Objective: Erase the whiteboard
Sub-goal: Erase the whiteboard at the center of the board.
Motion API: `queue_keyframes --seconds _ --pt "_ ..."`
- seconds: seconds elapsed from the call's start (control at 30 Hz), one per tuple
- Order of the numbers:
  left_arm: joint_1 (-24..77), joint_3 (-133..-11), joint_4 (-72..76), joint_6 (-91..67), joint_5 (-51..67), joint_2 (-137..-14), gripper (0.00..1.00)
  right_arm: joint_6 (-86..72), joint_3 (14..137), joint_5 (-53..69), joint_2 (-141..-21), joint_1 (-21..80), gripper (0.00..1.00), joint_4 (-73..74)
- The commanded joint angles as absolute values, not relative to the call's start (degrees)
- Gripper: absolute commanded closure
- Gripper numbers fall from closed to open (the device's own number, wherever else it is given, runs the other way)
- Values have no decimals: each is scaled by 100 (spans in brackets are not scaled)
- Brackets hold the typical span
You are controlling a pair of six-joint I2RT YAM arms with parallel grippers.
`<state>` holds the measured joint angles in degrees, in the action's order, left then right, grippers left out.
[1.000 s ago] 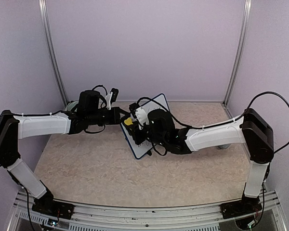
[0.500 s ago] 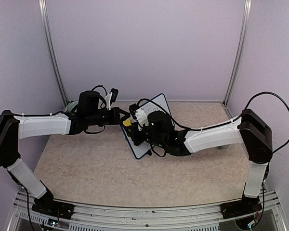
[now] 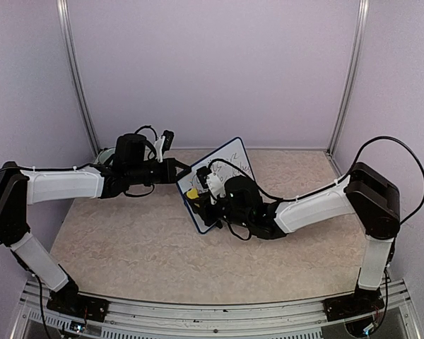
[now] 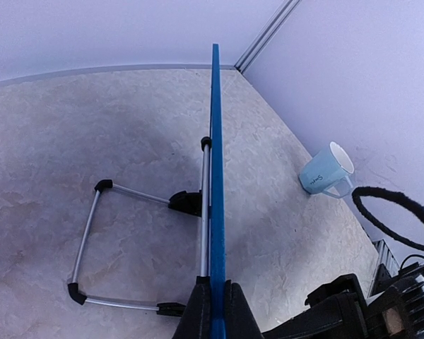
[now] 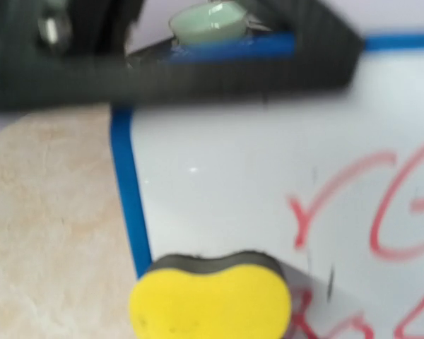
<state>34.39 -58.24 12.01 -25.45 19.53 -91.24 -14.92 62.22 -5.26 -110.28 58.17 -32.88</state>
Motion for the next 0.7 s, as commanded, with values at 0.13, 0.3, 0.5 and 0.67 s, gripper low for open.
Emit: queue_keyframes --seconds 0.13,0.3,0.5,0.67 --pt "3568 -5798 1233 -2729 2188 -9105 100 -1450 6193 -639 -11257 5776 83 -2417" --pt "3569 -5808 1229 -2734 2201 -9139 100 -1300 6771 -968 -11256 5774 83 -2328" --pt "3568 -5771 1213 -2725 2201 -9132 100 -1060 7407 -1158 -11296 5743 82 -2070" --pt "3568 -5746 1219 -2717 2204 -9149 100 -1025 7379 -1248 -11160 5724 82 -2085"
